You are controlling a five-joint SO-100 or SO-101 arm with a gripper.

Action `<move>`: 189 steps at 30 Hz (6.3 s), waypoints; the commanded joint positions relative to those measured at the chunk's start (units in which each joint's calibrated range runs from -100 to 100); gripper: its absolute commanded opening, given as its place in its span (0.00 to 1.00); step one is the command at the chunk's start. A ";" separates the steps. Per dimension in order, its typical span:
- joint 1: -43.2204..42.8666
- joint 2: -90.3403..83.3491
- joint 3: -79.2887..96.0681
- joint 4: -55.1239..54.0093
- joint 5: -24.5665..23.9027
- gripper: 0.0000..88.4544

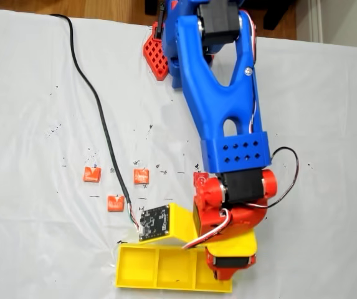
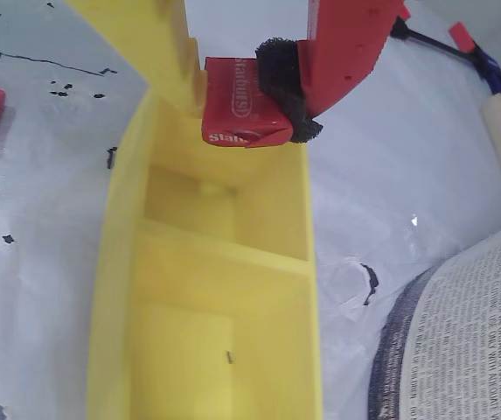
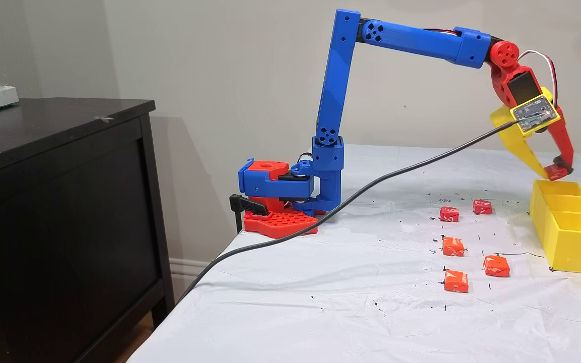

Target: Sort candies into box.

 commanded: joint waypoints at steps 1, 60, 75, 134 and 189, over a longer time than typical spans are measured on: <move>0.56 -2.61 -6.94 2.30 -0.24 0.00; -4.96 -12.28 8.26 19.41 3.17 0.06; -5.60 -8.63 11.08 16.46 3.52 0.30; -1.43 -16.61 5.80 12.37 3.17 0.00; 9.26 10.20 -30.79 24.15 3.57 0.29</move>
